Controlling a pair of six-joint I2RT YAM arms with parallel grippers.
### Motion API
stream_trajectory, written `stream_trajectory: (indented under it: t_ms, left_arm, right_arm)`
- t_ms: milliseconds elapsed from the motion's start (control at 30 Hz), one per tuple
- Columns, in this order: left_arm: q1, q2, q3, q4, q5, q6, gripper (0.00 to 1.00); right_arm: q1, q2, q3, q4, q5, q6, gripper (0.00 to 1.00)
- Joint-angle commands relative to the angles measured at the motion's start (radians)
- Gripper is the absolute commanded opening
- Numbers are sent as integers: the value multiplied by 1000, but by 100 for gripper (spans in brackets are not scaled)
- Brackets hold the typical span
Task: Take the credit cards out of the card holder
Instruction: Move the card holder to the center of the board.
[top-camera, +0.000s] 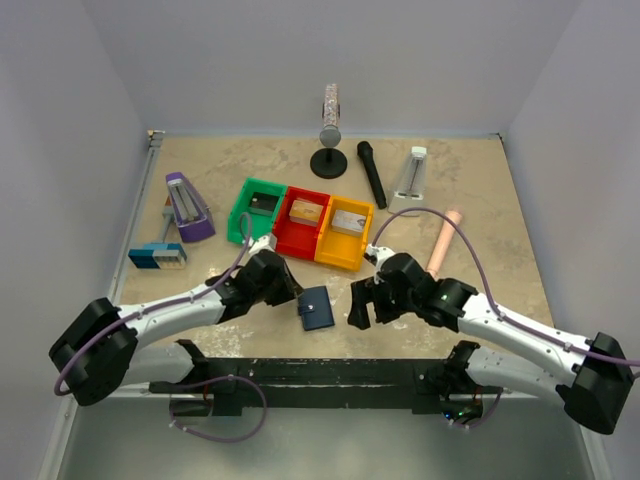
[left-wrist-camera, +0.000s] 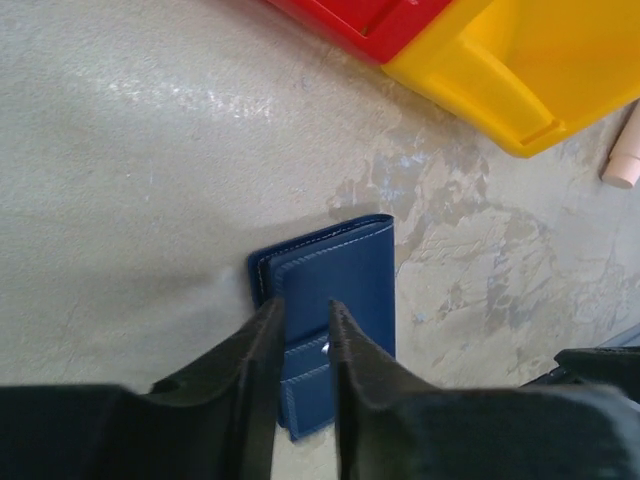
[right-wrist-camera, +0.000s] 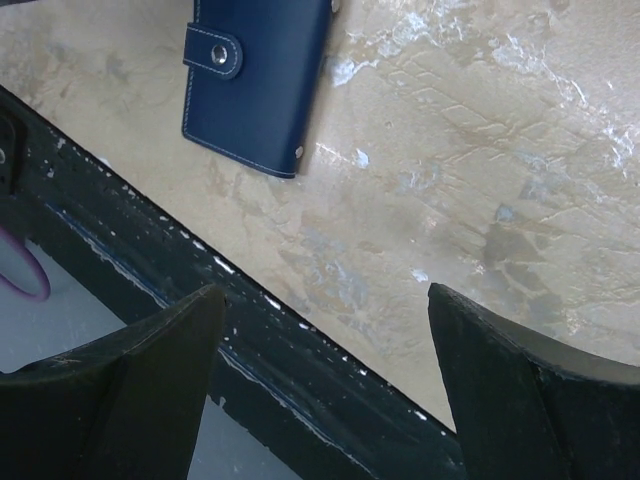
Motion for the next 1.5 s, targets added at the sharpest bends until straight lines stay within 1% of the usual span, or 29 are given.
stream_trajectory:
  t_ms: [0, 67, 100, 200, 267, 333, 433, 533, 633, 733, 833, 933, 967, 1033, 1067, 1167, 1233, 1367, 1467]
  left_arm:
    - [-4, -61, -5, -46, -31, -11, 38]
    - [-4, -81, -11, -71, -31, -4, 44]
    - [-4, -94, -17, -86, -31, -3, 45]
    - [-4, -147, -43, -102, -39, 6, 47]
    - [-3, -168, -39, -99, -48, 48, 48]
    - [0, -151, -7, -83, -43, 129, 46]
    - [6, -47, 102, -122, -23, 233, 43]
    - [14, 60, 217, -171, -11, 296, 37]
    - [19, 108, 251, -214, -8, 293, 22]
    - [19, 68, 195, -200, -14, 255, 13]
    - [19, -7, 109, -182, -34, 206, 9]
    - [17, -65, 44, -171, -48, 172, 3]
    - [19, -79, 29, -166, -48, 169, 2]
    - [19, -90, 30, -165, -66, 178, 3]
    - [19, -87, 42, -163, -72, 195, 4]
    - [20, -49, 100, -148, -71, 258, 13]
    - [22, -3, 143, -140, -60, 288, 17]
    - [25, 83, 205, -120, -34, 316, 19]
    - [29, 122, 219, -96, -17, 322, 21]
  right_arm:
    - [13, 16, 44, 45, 37, 15, 87]
    - [17, 32, 46, 47, 40, 15, 87]
    - [22, 40, 47, 50, 41, 15, 87]
    - [39, 63, 55, 57, 54, 18, 87]
    - [50, 88, 64, 67, 63, 23, 88]
    - [62, 118, 77, 74, 81, 30, 88]
    - [68, 152, 87, 94, 97, 50, 88]
    - [70, 180, 86, 110, 110, 67, 85]
    - [70, 216, 92, 114, 136, 67, 78]
    - [71, 236, 115, 114, 140, 46, 73]
    - [70, 259, 168, 97, 152, 11, 70]
    - [70, 316, 237, 82, 153, -28, 62]
    - [71, 339, 260, 77, 147, -36, 58]
    - [71, 374, 290, 71, 127, -39, 53]
    - [71, 382, 287, 79, 117, -31, 51]
    - [85, 388, 246, 114, 117, -2, 52]
    - [99, 399, 221, 128, 97, 20, 52]
    - [135, 408, 195, 143, 98, 55, 55]
    - [162, 401, 186, 142, 104, 69, 62]
